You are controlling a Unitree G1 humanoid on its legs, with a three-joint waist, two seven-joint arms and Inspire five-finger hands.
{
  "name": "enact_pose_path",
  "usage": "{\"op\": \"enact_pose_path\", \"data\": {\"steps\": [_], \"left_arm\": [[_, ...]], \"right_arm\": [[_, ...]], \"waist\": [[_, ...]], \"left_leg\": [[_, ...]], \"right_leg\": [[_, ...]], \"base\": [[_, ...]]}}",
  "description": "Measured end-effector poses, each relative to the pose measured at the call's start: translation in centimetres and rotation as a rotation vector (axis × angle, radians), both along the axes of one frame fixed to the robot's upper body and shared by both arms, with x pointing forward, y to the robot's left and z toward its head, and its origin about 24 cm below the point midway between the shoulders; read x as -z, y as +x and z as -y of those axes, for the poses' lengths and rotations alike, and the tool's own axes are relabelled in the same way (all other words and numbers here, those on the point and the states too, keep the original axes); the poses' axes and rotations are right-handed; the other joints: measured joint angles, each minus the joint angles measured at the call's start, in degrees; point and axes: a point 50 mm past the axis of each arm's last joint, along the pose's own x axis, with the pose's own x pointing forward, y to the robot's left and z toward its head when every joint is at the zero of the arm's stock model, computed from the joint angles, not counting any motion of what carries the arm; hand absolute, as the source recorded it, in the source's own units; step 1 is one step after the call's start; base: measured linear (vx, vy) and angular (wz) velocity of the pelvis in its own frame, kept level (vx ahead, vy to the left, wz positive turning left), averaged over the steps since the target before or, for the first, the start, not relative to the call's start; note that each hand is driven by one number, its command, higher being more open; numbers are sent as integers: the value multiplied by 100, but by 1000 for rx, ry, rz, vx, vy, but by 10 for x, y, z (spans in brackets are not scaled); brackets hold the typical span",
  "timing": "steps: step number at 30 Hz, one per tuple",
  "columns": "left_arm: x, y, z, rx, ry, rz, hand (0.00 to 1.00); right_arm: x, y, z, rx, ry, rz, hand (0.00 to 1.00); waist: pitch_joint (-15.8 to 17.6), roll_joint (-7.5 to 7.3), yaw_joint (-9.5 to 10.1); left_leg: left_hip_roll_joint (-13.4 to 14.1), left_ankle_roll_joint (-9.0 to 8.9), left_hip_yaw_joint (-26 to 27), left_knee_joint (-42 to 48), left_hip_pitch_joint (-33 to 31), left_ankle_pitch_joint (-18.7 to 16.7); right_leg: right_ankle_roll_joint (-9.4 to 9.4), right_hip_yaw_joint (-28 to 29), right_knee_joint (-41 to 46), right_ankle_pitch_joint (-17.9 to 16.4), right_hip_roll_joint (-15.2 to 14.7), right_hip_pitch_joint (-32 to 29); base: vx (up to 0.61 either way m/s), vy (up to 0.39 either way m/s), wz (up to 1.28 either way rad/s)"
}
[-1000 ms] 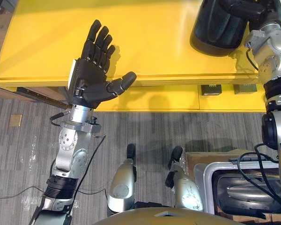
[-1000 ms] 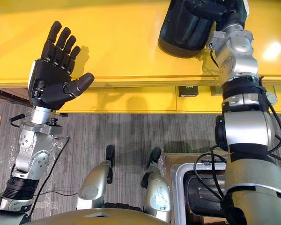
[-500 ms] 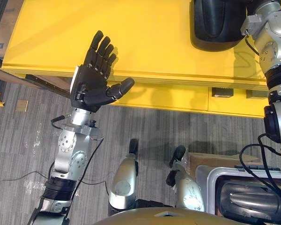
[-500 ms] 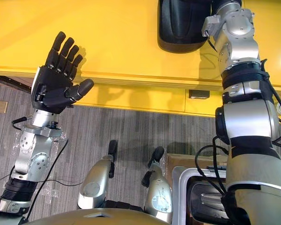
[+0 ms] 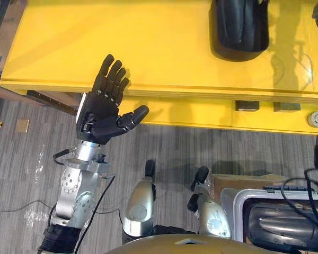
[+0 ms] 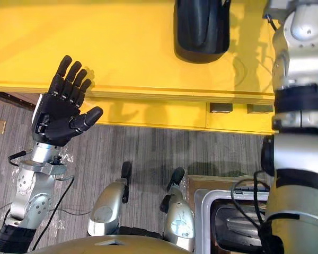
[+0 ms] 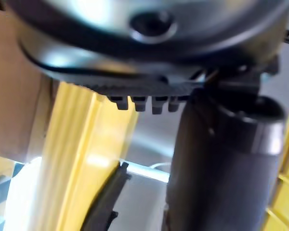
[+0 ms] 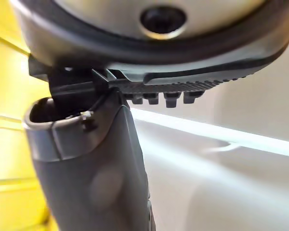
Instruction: Walk over and take three plastic housings, then place them on the shelf
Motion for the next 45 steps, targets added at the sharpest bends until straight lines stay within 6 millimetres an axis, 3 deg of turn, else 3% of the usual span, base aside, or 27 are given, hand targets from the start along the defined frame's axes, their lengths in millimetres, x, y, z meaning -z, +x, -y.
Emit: {"op": "enact_pose_path", "data": {"steps": [4,7,9,14,16,20,25,36,40,45], "left_arm": [[-9,-3,3,9,-8,45,100],[-4,-6,5,-2,-37,25,100],[0,-8,5,-18,-31,8,100],[13,-16,3,-50,-16,-61,100],[18,-19,3,-64,3,-79,100],[22,-22,2,-70,2,-101,100],[23,-23,2,-73,-3,-106,100],[36,-20,3,-77,-16,-171,100],[38,-19,9,-57,-33,-184,100],[38,-17,13,-44,-46,-179,100]], "right_arm": [[45,-10,-10,5,-161,-92,100],[118,-2,-9,9,-196,-367,100],[153,-3,-3,28,-181,-497,100],[209,-24,0,17,-160,-678,100],[221,-32,-3,11,-195,-715,100],[226,-33,-9,-10,-219,-713,100],[224,-32,-16,-44,-242,-678,100],[226,14,-25,-15,-177,-704,100],[223,26,-20,25,-150,-716,100],[216,46,-21,44,-125,-741,100]], "waist": [[-39,-76,-181],[-260,-200,-334],[-410,-243,-380],[-723,-268,-450],[-779,-288,-474],[-984,-365,-502],[-1097,-351,-507],[-1138,-299,-402],[-1146,-267,-275],[-1091,-74,-250]], "left_leg": [[-57,8,168,-257,196,10],[-29,-46,300,-599,430,157],[-8,-21,320,-687,486,197],[-1,-22,431,-784,704,192],[-2,-28,455,-796,842,148],[-19,-22,491,-844,844,88],[-2,-34,492,-916,846,177],[-85,5,249,-1086,844,433],[-123,19,207,-1082,821,442],[-189,62,79,-1073,706,474]], "right_leg": [[63,95,-1,-62,-47,10],[79,173,-1,-85,-32,14],[80,173,-1,-94,-11,26],[83,209,0,-97,-2,131],[111,225,-1,-121,-3,272],[136,250,-4,-211,-19,262],[133,174,-5,-232,-14,259],[119,-63,-3,-184,-45,307],[132,-82,-3,-176,-94,308],[156,-199,-3,-157,-160,279]], "base": [[5,28,-17],[46,-3,-15],[82,-12,-6],[69,4,-8],[21,9,-9],[-33,-2,-2],[-19,-13,6],[12,-7,12],[-1,8,7],[-14,9,13]]}}
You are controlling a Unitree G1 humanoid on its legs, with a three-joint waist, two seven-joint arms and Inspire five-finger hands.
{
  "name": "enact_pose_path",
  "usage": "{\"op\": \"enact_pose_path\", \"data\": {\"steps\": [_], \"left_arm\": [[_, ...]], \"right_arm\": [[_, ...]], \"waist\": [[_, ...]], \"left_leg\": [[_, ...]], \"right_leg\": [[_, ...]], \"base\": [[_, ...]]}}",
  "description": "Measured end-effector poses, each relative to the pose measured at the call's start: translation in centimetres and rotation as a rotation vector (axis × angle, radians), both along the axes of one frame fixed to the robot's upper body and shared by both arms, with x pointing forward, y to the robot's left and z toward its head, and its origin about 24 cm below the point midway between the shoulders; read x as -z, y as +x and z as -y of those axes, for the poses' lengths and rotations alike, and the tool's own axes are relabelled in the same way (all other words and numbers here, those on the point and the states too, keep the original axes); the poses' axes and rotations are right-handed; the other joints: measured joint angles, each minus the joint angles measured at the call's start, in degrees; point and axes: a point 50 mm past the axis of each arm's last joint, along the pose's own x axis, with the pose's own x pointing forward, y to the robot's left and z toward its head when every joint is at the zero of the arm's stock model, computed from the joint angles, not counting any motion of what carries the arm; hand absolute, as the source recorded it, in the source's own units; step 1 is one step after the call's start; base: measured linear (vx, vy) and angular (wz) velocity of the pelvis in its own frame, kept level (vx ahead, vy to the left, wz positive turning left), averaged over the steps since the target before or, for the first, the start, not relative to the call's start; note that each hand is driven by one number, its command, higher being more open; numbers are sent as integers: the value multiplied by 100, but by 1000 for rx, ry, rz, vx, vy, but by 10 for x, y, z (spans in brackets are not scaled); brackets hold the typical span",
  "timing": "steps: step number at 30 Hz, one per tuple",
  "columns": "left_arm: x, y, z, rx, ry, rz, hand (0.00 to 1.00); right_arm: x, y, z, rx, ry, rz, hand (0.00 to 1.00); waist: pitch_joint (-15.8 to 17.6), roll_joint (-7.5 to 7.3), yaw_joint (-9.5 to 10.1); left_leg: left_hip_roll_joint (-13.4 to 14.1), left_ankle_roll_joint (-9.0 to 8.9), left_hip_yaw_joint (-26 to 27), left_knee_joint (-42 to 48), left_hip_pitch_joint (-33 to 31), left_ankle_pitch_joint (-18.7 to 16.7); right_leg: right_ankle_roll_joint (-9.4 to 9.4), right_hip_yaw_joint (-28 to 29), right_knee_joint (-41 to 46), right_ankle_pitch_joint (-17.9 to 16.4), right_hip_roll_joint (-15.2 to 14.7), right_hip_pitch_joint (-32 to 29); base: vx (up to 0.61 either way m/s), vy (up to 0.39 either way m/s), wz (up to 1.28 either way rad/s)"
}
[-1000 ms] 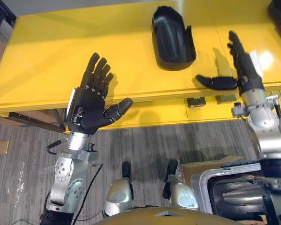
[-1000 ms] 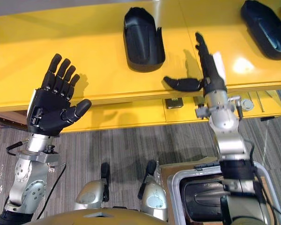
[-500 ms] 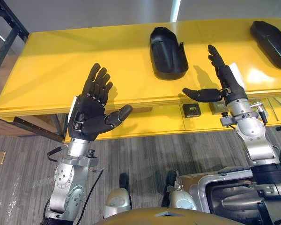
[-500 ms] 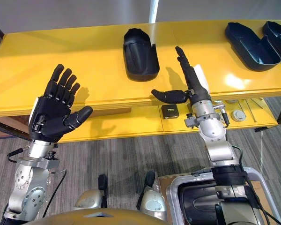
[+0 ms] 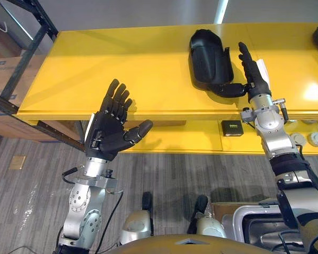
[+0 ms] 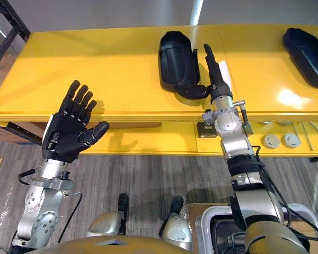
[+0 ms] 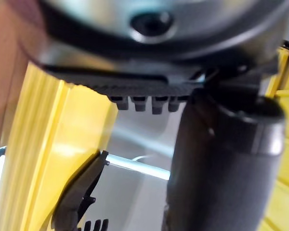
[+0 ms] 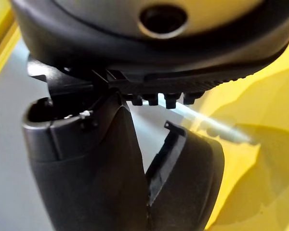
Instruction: Walk over and take three plastic housings, then place them on the shelf
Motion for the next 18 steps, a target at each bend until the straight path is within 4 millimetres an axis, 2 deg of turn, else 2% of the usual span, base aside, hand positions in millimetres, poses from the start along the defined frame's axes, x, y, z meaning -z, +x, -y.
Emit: {"op": "enact_pose_path", "data": {"steps": [3,6,9,14,18], "left_arm": [[2,6,7,31,-3,-6,100],[0,8,9,44,-1,6,100],[-6,13,10,53,-3,38,100],[-14,19,12,58,-7,71,100],[-20,23,13,62,-8,100,100]], "right_arm": [[-11,8,-5,-12,-5,15,100],[-26,15,-12,-24,-18,42,100],[-39,19,-16,-27,-18,80,100],[-47,26,-16,-4,-16,86,100],[-62,28,-20,4,-6,136,100]], "waist": [[106,117,48],[300,157,52],[457,144,48],[573,101,92],[773,98,99]], "left_leg": [[11,3,-71,19,-76,35],[26,-2,-65,11,-102,55],[22,3,-67,22,-197,70],[18,7,-68,101,-291,72],[19,6,-69,119,-305,68]], "right_leg": [[-13,-15,0,9,18,-38],[-32,-10,0,24,32,-75],[-42,-11,1,43,29,-161],[-42,-6,2,57,25,-220],[-43,-4,3,57,25,-222]], "base": [[-14,-11,9],[-4,-5,-1],[0,0,0],[8,0,1],[0,0,0]]}}
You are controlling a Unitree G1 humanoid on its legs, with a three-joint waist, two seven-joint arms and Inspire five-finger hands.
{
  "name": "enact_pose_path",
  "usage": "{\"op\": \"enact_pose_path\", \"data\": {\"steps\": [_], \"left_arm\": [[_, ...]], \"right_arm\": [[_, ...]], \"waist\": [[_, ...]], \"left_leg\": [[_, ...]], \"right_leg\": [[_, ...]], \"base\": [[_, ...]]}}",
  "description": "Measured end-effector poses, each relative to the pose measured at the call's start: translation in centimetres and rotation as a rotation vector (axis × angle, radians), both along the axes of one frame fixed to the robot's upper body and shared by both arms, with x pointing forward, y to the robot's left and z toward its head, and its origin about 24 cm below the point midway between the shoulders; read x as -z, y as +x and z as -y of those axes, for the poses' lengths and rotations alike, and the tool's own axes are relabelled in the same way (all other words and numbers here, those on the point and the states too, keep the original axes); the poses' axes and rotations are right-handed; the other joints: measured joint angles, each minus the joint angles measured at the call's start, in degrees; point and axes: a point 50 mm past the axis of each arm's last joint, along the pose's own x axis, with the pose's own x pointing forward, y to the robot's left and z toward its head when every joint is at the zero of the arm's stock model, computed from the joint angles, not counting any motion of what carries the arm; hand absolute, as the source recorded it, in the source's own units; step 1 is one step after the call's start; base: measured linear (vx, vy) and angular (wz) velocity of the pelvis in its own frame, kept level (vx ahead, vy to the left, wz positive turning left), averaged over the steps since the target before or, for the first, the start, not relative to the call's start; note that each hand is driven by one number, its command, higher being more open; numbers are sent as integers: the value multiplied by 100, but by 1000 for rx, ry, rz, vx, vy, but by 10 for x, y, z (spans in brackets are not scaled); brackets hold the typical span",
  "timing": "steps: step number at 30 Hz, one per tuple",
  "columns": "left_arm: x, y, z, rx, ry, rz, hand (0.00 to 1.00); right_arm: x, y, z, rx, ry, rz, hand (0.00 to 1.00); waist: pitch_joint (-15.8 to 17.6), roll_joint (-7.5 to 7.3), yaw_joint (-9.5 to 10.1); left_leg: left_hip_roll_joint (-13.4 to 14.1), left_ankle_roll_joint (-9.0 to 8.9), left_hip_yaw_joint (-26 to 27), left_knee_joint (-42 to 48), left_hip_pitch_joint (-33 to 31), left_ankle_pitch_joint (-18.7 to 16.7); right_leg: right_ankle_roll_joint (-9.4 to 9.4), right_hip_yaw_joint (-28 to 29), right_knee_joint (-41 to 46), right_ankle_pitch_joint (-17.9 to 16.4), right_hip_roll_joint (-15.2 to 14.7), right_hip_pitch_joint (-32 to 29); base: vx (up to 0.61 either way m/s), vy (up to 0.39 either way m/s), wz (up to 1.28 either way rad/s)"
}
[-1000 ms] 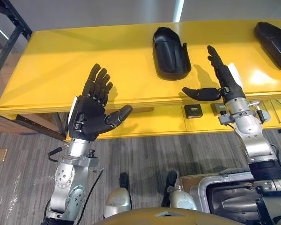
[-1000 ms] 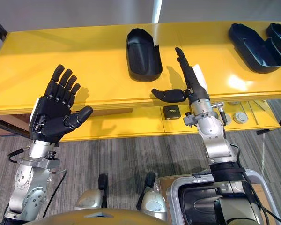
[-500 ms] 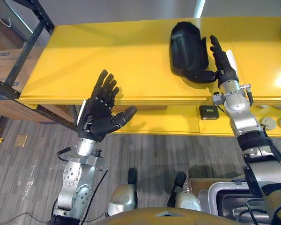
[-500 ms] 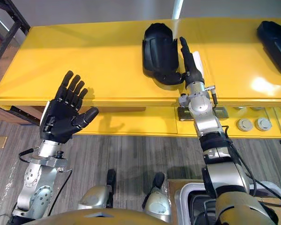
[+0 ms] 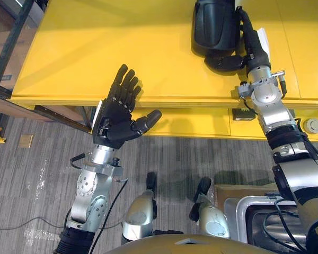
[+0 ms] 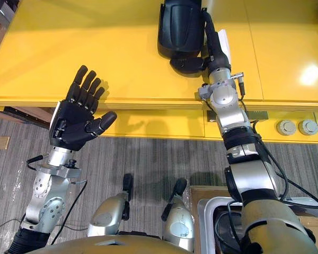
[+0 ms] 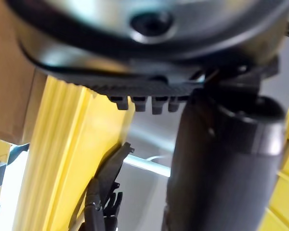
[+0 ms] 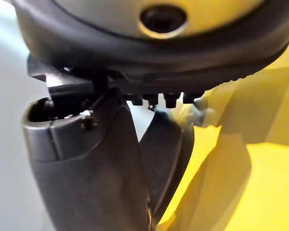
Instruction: Walk over and take three plastic housings, then place them on the shelf
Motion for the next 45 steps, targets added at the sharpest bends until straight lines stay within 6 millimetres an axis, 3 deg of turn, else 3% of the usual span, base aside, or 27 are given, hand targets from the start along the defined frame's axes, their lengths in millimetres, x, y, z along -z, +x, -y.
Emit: {"op": "enact_pose_path", "data": {"steps": [7,13,16,21,25,29,34,36,40,45], "left_arm": [[-1,-1,-2,-8,0,2,100],[2,-10,-12,-52,2,-11,100],[5,-18,-14,-66,-2,-28,100],[2,-22,-14,-71,-6,-14,100],[6,-25,-10,-75,-32,-24,100],[8,-32,-8,-65,-29,-20,100],[10,-38,7,3,-66,-14,100],[14,-42,17,39,-99,-33,100],[19,-45,31,110,-114,-53,100],[25,-41,45,162,-106,-87,100]], "right_arm": [[-6,-3,-2,3,1,37,100],[-5,-40,9,-15,54,169,100],[5,-69,18,-9,68,214,100],[13,-101,14,-51,118,282,100],[48,-129,15,-33,259,237,100],[90,-145,11,-2,470,124,100],[146,-167,-13,67,723,-58,100],[170,-183,-33,79,785,-165,100],[184,-196,-41,100,788,-236,100],[188,-212,-10,205,713,-251,100]], "waist": [[85,-23,-51],[104,-54,-116],[97,-65,-152],[-84,-224,-319],[-665,-380,-373],[-982,-434,-454],[-1195,-386,-461],[-1327,-382,-502],[-1435,-419,-609],[-1677,-342,-934]], "left_leg": [[-6,-2,9,1,-2,-24],[-13,1,87,1,67,-104],[2,13,260,-15,348,-212],[10,2,432,-24,476,-318],[52,-18,541,-32,563,-405],[57,-19,656,-26,757,-512],[66,-32,1020,-13,977,-629],[95,-46,1367,9,1089,-696],[256,-137,2115,340,1191,-973],[520,-235,2825,885,1235,-1420]], "right_leg": [[-4,0,0,-7,-2,-5],[1,22,1,-9,-23,22],[21,170,1,-24,-11,195],[87,293,0,-80,-7,230],[86,358,-1,-125,3,252],[107,439,-1,-177,7,405],[110,778,-3,-178,49,394],[114,1087,-5,-179,136,291],[99,1245,-35,-215,234,70],[-113,1907,-33,5,602,-223]], "base": [[0,0,0],[40,4,-5],[51,2,-26],[17,0,-20],[54,-2,-12],[17,6,-14],[-5,11,-38],[4,-9,-71],[12,-4,-107],[55,-31,-93]]}}
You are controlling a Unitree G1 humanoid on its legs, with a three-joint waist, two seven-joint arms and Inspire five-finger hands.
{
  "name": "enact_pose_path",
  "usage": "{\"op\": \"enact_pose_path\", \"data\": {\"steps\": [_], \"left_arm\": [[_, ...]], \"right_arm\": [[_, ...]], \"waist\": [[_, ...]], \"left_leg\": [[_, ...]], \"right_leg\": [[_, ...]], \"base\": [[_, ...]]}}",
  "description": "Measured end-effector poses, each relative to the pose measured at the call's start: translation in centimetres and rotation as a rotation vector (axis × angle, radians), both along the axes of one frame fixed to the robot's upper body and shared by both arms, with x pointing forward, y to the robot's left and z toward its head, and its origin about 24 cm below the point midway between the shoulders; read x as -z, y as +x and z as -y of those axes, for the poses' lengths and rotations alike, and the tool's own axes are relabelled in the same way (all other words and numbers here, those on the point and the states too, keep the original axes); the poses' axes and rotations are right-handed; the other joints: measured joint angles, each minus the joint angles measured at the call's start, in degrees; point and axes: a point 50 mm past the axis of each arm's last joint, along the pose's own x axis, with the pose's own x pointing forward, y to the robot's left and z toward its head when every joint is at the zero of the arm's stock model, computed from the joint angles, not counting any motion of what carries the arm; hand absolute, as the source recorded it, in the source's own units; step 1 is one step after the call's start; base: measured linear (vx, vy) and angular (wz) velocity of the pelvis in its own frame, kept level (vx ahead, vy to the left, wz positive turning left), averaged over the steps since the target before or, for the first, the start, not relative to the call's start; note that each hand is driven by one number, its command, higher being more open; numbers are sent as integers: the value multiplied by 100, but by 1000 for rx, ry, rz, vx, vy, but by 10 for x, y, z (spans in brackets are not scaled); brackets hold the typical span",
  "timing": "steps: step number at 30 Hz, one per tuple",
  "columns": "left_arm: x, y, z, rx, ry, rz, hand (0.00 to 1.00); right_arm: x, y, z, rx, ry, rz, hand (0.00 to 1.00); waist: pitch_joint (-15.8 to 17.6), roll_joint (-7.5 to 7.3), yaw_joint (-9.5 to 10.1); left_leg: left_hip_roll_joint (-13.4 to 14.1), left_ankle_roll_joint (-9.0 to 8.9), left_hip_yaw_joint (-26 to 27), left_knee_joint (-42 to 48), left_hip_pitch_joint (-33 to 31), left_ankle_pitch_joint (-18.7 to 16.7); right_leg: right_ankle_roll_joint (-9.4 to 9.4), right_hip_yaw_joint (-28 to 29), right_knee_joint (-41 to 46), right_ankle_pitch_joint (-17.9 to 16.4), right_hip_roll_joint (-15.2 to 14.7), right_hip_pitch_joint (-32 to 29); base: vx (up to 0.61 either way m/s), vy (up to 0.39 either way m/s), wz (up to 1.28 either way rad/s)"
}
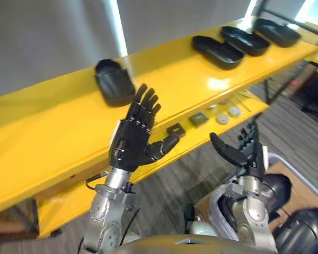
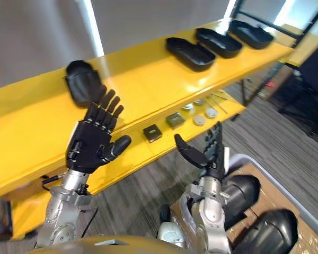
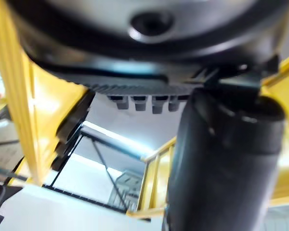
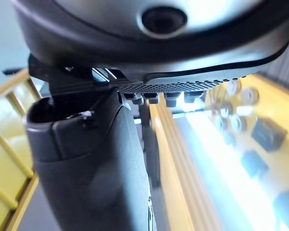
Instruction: Walk over and take three plastic housings, then place them on the shelf
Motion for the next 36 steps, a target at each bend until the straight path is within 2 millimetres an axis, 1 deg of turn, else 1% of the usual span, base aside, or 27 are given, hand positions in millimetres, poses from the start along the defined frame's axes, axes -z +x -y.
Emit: {"op": "enact_pose_path", "data": {"steps": [2,4,6,7,8,9,11,12,14,15,16,17,19,20,21,22,23,24,25,26,27,28,29,30,32,33,36], "left_arm": [[-6,9,2,-32,24,14,100],[-9,13,0,-68,20,11,100],[-10,17,-5,-134,7,-12,100],[-9,17,-6,-150,7,-22,100],[-6,15,-8,-185,22,-47,100],[-4,13,-9,-196,33,-57,100],[-1,11,-9,-203,31,-73,100],[0,10,-11,-217,30,-86,100],[0,11,-13,-246,22,-92,100],[-1,11,-15,-259,17,-90,100],[-1,11,-15,-267,14,-85,100],[-4,11,-17,-285,0,-62,100],[-12,12,-18,-308,-31,2,100],[-16,12,-18,-314,-42,32,100],[-19,12,-19,-316,-41,54,100],[-20,12,-19,-311,-30,66,100],[-22,12,-18,-292,-3,90,100],[-24,11,-17,-276,5,105,100],[-23,9,-17,-256,20,107,100],[-20,7,-17,-245,36,86,100],[-18,6,-17,-239,45,75,100],[-18,8,-16,-230,51,68,100],[-18,9,-14,-223,52,70,100],[-19,10,-12,-206,55,69,100],[-20,13,-9,-188,60,66,100],[-19,13,-10,-187,64,59,100],[-14,15,-13,-198,82,21,100]], "right_arm": [[-1,-5,13,26,-12,-7,100],[0,-7,16,17,6,-8,100],[0,-6,13,-44,21,-2,100],[0,-5,12,-66,18,0,100],[-2,0,5,-152,-5,4,100],[-6,5,2,-205,-28,15,100],[-18,20,-6,-302,-64,67,100],[-25,32,-13,-355,-75,107,100],[-37,45,-26,-429,-89,162,100],[-41,50,-30,-451,-96,185,100],[-43,53,-31,-457,-97,190,100],[-43,58,-31,-454,-91,193,100],[-37,63,-26,-413,-49,180,100],[-30,60,-22,-373,-15,153,100],[-17,52,-21,-324,36,112,100],[-10,47,-20,-293,63,91,100],[0,37,-20,-245,114,61,100],[5,31,-21,-227,148,50,100],[17,17,-25,-217,188,7,100],[25,2,-28,-250,194,-33,100],[28,-3,-32,-283,201,-44,100],[27,-2,-37,-321,203,-37,100],[25,0,-40,-337,201,-25,100],[22,5,-47,-368,201,-2,100],[13,16,-61,-411,205,43,100],[8,25,-73,-444,198,66,100],[-2,35,-94,-488,174,98,100]], "waist": [[-15,25,-85],[-14,25,-154],[-9,41,-149],[-7,54,-134],[-4,110,-89],[18,119,-41],[20,278,62],[-16,345,166],[105,305,210],[171,303,226],[174,297,240],[198,284,252],[452,340,347],[608,375,364],[744,323,406],[802,284,436],[976,262,448],[1088,180,406],[1251,-89,357],[1261,-120,333],[1265,-130,300],[1255,-114,284],[1248,-92,276],[1193,-12,286],[1112,56,337],[1055,11,396],[888,-144,646]], "left_leg": [[75,99,99,176,44,-118],[124,242,16,375,80,-201],[285,664,-673,1259,-99,-441],[315,731,-966,1583,-208,-458],[303,874,-1726,2290,-480,-465],[212,922,-2071,2471,-585,-630],[30,988,-2384,2308,-829,-776],[-67,987,-2364,2155,-813,-768],[-160,949,-2354,1963,-860,-767],[-169,857,-2370,1913,-893,-819],[-167,800,-2390,1911,-928,-851],[-162,646,-2442,2008,-1001,-947],[-153,587,-2626,2390,-1048,-1059],[-207,530,-2767,2728,-1064,-1101],[-302,508,-2862,2886,-1022,-1284],[-369,589,-2858,2701,-912,-1361],[-435,609,-2728,2131,-547,-1447],[-540,562,-2632,1881,-291,-1453],[-743,651,-2453,1798,-127,-1361],[-762,751,-2226,1791,-176,-1340],[-750,872,-2068,1776,-232,-1284],[-715,971,-1896,1679,-329,-1142],[-682,995,-1849,1617,-383,-1054],[-607,1034,-1776,1480,-504,-861],[-475,1034,-1678,1330,-764,-602],[-421,1003,-1588,1263,-917,-455],[-229,865,-1257,1286,-1256,-242]], "right_leg": [[-41,428,29,50,187,-138],[-61,694,29,65,298,-152],[-131,1166,29,4,514,-112],[-165,1267,29,-18,559,-88],[-252,1441,30,-76,610,-48],[-279,1560,30,-77,634,-81],[-335,1558,31,-46,645,-258],[-337,1499,28,-44,595,-416],[-336,1198,31,-44,431,-538],[-330,1060,31,-27,363,-565],[-291,1021,31,23,345,-588],[-163,922,50,211,336,-594],[-67,925,417,194,341,-632],[-44,1001,625,181,322,-605],[-42,1157,757,182,301,-546],[-41,1242,845,181,298,-551],[-28,1309,1124,172,273,-586],[26,1233,1256,187,243,-605],[218,924,1218,383,52,-539],[302,626,1059,607,-48,-545],[125,337,1495,332,-87,-693],[-78,2,2318,-231,-208,-869],[-84,-154,2699,-499,-304,-887],[-139,-402,3313,-975,-520,-839],[-177,-549,3798,-1407,-857,-562],[-172,-615,3837,-1545,-1135,-238],[-170,-673,3375,-1540,-1687,526]], "base": [[41,-55,-107],[21,-58,-92],[-3,-53,-112],[-5,3,-114],[-13,88,-96],[-22,122,-89],[-80,139,-58],[-98,115,-44],[-92,77,5],[-100,96,35],[-96,120,46],[-80,89,36],[-85,131,9],[-112,215,-34],[-126,207,-46],[-194,207,-66],[-197,146,-56],[-291,151,-68],[-369,99,-71],[-453,98,-80],[-438,92,-81],[-317,81,-61],[-269,72,-55],[-181,39,-33],[-182,-9,-41],[-171,-69,-46],[-165,-251,-66]]}}
